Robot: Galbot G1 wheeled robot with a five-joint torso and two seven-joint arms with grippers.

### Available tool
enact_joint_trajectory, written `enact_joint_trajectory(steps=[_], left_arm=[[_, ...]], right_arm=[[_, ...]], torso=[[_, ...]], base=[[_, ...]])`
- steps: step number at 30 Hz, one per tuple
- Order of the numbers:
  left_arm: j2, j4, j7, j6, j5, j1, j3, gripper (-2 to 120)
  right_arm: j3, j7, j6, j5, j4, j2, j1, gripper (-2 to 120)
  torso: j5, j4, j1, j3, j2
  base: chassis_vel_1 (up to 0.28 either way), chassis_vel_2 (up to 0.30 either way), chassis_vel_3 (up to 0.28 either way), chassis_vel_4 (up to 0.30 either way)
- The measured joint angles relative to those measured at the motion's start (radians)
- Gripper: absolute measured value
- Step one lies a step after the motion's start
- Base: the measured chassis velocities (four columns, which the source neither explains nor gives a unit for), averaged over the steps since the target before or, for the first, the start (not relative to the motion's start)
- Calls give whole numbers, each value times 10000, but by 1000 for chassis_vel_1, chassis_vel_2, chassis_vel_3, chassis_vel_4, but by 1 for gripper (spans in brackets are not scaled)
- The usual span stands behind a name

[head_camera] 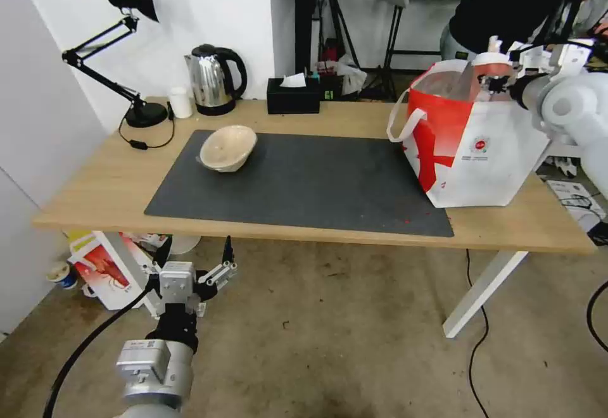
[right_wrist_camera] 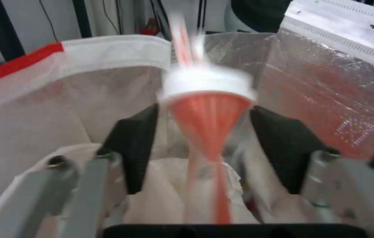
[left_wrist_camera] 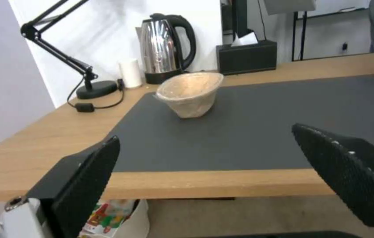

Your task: Pick up the trash from the table and place it into the takeout bag.

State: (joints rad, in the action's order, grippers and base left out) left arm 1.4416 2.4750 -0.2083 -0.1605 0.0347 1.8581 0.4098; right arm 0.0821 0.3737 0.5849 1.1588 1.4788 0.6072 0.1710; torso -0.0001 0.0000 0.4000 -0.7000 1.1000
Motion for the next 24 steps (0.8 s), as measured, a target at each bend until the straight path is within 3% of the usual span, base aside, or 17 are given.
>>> enact_joint_trajectory(steps=[2,10,16,24], left_arm=[[-20,0,-1,6,0,0,14,98],[-51,19,-2,29,44,47,-41,98],[-30,62,-1,33,146,53,-180,98],[-57,81,-5,39,221,81,-240,98]], right_arm=[[-12,23,31,-41,39,1,28,61],[-342,148,240,-78,477,-436,353,94],[-638,148,242,-4,873,-825,640,100],[-2019,416,-249,266,2508,-1359,1948,100]], torso=[[0,2,0,0,0],[0,0,0,0,0],[2,0,0,0,0],[3,-1,-1,1,0]], base=[[0,0,0,0],[0,0,0,0],[0,0,0,0],[0,0,0,0]])
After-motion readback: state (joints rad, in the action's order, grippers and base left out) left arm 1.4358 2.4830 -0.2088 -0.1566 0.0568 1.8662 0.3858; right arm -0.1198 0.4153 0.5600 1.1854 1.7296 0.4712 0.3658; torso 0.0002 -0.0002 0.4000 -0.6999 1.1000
